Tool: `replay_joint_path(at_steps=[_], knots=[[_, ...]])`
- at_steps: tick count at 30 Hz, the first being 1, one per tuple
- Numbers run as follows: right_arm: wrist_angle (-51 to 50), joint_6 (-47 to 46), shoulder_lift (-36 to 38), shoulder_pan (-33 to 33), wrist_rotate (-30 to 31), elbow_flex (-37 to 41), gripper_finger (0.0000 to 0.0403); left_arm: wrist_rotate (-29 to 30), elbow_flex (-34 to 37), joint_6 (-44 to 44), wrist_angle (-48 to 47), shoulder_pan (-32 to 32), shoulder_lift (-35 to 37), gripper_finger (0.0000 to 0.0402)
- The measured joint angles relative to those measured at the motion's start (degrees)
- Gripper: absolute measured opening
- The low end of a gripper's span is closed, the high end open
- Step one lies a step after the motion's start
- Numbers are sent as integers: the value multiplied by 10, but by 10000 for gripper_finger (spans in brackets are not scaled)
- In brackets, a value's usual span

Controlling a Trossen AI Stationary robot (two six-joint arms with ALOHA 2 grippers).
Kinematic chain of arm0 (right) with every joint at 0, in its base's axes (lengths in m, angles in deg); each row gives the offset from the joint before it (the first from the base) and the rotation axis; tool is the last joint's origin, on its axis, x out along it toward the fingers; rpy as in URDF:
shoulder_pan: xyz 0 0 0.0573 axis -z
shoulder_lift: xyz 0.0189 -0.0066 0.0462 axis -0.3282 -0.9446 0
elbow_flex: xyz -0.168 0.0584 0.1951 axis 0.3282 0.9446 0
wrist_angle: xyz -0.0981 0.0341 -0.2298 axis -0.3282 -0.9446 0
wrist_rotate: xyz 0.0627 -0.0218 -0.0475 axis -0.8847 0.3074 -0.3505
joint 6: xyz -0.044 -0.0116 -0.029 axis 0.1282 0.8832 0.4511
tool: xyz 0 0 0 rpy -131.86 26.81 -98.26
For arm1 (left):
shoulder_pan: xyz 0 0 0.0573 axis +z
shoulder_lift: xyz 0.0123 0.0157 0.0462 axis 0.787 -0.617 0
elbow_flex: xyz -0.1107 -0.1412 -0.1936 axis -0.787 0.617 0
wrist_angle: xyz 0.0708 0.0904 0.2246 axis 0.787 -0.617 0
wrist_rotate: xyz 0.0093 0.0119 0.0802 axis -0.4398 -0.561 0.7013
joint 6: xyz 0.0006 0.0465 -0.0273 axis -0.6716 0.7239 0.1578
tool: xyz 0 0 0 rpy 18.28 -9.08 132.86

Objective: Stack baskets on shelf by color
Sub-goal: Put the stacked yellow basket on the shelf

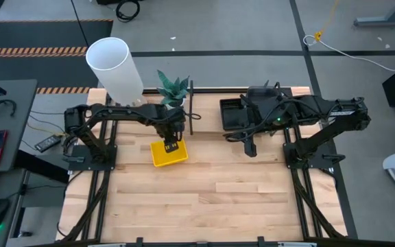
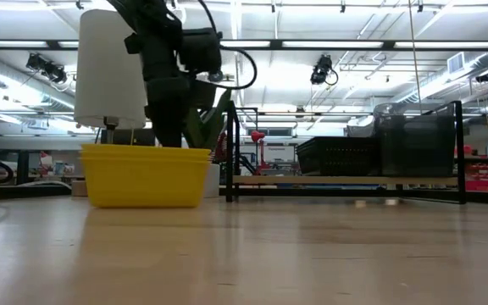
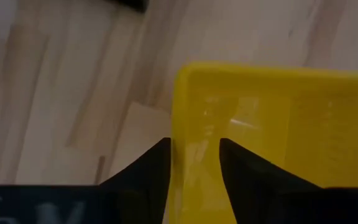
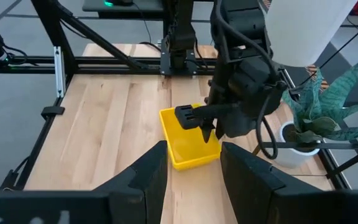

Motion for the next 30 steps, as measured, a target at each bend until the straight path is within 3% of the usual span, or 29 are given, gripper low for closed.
replay_joint_path(at_steps=[7,14,19,23,30], knots=[[0,3,0,0,0,0,154,-3,0,-67,58,-41,-1,105],[0,19,0,10,0,0,154,-122,0,-106,135,-88,-1,104],[0,36,0,21,-1,0,154,-115,0,-141,206,-122,12,100],[0,42,0,38,-6,0,154,-107,0,-236,228,-130,32,88],[0,48,1,69,-52,0,154,-86,0,-503,226,-152,39,85]])
